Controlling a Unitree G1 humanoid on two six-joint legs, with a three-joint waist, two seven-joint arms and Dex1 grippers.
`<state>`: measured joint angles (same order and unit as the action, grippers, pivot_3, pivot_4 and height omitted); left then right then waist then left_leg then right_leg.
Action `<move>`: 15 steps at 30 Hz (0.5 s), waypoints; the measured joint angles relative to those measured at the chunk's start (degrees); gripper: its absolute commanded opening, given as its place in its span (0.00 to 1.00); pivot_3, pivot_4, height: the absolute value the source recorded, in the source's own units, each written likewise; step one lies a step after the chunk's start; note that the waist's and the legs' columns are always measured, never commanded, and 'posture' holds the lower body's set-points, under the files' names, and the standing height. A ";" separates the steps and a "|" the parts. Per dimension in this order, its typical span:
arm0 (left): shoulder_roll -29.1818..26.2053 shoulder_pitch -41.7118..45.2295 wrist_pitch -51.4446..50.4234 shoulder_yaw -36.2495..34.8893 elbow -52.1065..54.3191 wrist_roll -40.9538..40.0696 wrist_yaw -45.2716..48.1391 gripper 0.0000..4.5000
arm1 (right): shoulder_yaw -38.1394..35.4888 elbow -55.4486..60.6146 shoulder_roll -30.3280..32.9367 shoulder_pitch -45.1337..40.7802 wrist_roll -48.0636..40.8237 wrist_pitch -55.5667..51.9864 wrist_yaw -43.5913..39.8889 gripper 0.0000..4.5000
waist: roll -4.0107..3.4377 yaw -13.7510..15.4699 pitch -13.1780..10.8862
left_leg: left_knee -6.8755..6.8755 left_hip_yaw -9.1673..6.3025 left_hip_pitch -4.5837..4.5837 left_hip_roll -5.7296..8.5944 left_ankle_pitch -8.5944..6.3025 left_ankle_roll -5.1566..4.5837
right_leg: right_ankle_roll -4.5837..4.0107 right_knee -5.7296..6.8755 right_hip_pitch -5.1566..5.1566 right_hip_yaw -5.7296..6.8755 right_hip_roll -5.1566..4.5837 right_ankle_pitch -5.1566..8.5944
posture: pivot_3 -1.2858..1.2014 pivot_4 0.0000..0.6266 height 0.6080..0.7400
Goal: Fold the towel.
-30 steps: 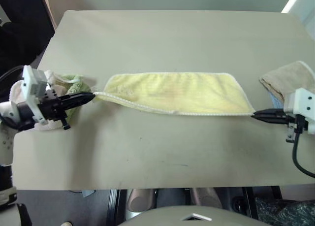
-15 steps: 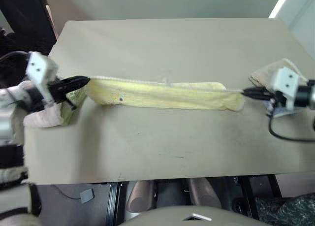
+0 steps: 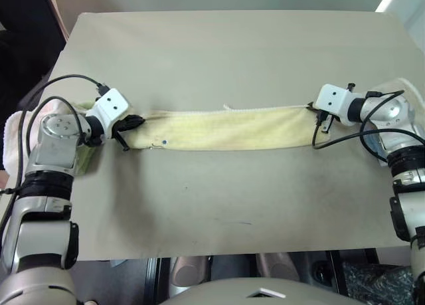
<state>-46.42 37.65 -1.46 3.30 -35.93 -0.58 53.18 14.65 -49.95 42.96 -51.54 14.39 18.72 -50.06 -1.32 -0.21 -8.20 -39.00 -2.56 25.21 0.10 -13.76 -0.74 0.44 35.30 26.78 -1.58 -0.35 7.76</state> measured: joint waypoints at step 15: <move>5.58 -1.31 -6.73 -12.10 9.33 -8.48 -12.76 0.68 | -19.36 29.12 5.95 18.56 -16.04 -20.43 2.18 0.79 | 0.02 0.18 0.00 | -0.11 0.09 -0.64 0.01 -0.14 -0.48 | -0.21 0.55 -0.46 0.05 -0.06 -0.09 | 0.52 0.24 0.97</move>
<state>-40.84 36.34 -8.19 -8.80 -26.60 -9.06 40.42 -4.71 -20.83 48.92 -32.98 -1.65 -1.71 -47.88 -1.30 -0.04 -8.21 -39.11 -2.47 24.57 0.11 -13.91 -1.22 0.22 35.85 26.32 -1.53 -0.41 7.67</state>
